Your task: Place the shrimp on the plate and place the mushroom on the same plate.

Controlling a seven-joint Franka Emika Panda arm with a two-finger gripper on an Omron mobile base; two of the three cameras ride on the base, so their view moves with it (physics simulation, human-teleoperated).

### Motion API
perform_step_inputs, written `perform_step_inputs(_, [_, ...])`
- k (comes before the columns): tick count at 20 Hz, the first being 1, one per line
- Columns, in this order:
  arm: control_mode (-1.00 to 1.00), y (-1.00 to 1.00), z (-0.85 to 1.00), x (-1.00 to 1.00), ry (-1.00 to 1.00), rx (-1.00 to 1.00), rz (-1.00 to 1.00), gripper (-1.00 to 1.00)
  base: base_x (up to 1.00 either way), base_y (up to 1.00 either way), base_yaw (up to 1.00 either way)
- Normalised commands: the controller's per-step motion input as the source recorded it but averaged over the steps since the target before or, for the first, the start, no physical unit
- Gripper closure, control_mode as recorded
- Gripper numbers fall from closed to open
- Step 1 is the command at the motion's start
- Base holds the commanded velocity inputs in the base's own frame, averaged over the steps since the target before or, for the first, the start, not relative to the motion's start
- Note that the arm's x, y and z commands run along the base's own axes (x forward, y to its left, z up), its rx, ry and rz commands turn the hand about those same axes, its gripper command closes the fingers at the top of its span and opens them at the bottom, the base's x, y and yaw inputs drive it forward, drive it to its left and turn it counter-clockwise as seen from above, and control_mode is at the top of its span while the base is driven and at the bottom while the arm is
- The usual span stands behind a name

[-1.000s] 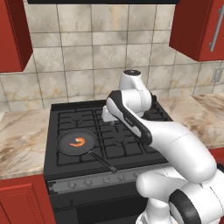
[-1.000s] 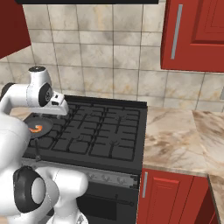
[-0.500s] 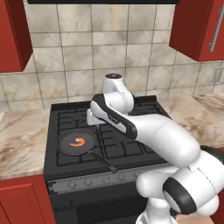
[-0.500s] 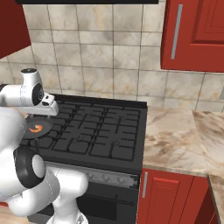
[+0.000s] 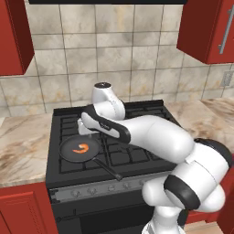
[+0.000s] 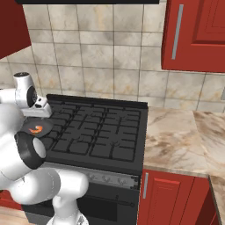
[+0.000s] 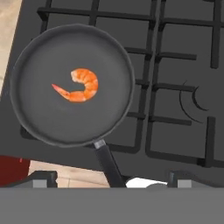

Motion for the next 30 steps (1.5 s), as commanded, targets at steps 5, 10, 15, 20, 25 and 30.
perform_step_inputs(5, [-1.00, 0.25, -0.24, 0.20, 0.00, 0.00, 0.00, -1.00, 0.00, 0.00, 0.00])
perform_step_inputs(10, [-1.00, 0.14, -0.21, 0.27, 0.00, 0.00, 0.00, -1.00, 0.00, 0.00, 0.00])
perform_step_inputs(15, [-1.00, 0.13, -0.17, 0.14, 0.01, 0.00, 0.00, -1.00, 0.00, 0.00, 0.00])
perform_step_inputs(20, [-1.00, 0.15, -0.18, 0.07, 0.00, 0.00, 0.00, -1.00, 0.00, 0.00, 0.00])
perform_step_inputs(25, [-1.00, 0.06, -0.19, 0.15, 0.00, 0.00, 0.00, -1.00, 0.00, 0.00, 0.00])
perform_step_inputs(30, [-1.00, 0.00, -0.15, 0.14, 0.00, 0.00, 0.00, -1.00, 0.00, 0.00, 0.00])
